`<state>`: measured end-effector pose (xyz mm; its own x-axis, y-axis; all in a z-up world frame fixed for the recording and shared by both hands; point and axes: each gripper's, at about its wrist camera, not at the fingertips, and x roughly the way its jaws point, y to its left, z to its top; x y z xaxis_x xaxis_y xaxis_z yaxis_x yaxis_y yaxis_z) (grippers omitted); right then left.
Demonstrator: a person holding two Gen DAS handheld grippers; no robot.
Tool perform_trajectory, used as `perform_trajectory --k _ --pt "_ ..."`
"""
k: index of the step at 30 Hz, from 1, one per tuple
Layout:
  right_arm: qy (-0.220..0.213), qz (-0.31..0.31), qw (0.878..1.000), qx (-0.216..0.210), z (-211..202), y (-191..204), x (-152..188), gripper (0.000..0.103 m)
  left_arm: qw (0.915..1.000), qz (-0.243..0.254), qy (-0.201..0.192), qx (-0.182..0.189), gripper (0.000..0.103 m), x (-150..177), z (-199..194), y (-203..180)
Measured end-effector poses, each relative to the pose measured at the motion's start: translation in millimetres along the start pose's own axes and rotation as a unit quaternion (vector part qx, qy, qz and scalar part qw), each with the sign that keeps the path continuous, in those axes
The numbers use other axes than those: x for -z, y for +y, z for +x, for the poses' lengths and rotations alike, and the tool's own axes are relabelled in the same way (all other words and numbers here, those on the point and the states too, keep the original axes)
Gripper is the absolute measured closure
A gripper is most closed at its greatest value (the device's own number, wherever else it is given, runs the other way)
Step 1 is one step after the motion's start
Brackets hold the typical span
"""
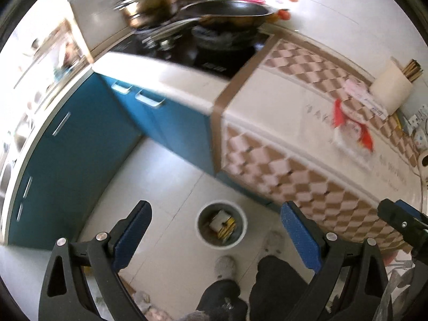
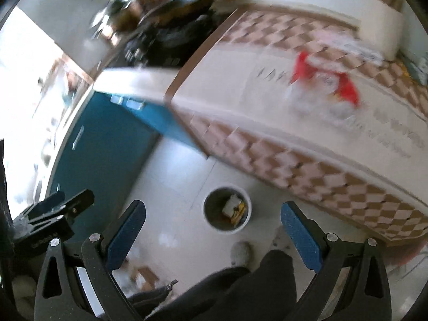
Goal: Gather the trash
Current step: 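Raise both open tools from the bin back up to the counter, then grasp the Doctor toothpaste box with the right tool while the left grasps the red sugar bag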
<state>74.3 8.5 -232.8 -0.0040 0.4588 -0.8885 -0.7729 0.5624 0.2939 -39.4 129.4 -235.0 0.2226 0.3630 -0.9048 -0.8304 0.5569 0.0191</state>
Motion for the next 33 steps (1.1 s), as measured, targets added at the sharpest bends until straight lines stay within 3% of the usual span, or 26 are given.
perform_trajectory --k 6,9,12,18,19,21,24,27,29,31,33 --pt "-0.031 0.080 0.996 0.023 -21 -93 -52 0.001 0.9979 0.043 0.023 0.042 0.004 -63 45 -98" --pt "-0.033 0.112 0.992 0.036 -18 -147 -76 0.001 0.9925 0.068 0.072 0.072 0.006 -96 91 -154" --pt "-0.013 0.140 0.989 0.046 -5 -210 -103 0.001 0.9829 0.102 0.118 0.098 0.006 -119 138 -208" --pt "0.057 0.166 0.984 0.023 56 -306 -138 0.002 0.9627 0.158 0.202 0.086 0.011 -131 214 -272" --pt "0.064 0.171 0.983 0.012 64 -315 -141 0.003 0.9612 0.159 0.209 0.084 0.016 -131 221 -276" --pt "0.080 0.183 0.979 -0.030 86 -333 -148 0.028 0.9592 0.153 0.219 0.091 0.016 -130 226 -280" --pt "0.106 0.179 0.976 -0.064 116 -341 -157 0.045 0.9597 0.152 0.218 0.092 0.020 -129 223 -285" --pt "0.104 0.155 0.979 -0.082 130 -334 -167 0.053 0.9628 0.144 0.210 0.090 0.040 -128 215 -289" --pt "0.121 0.139 0.977 -0.107 140 -329 -177 0.065 0.9642 0.134 0.209 0.092 0.075 -128 210 -291" --pt "0.129 0.138 0.975 -0.121 150 -327 -183 0.065 0.9670 0.130 0.202 0.083 0.088 -130 203 -292" --pt "0.140 0.122 0.976 -0.116 155 -322 -194 0.065 0.9713 0.122 0.188 0.079 0.091 -136 194 -292"
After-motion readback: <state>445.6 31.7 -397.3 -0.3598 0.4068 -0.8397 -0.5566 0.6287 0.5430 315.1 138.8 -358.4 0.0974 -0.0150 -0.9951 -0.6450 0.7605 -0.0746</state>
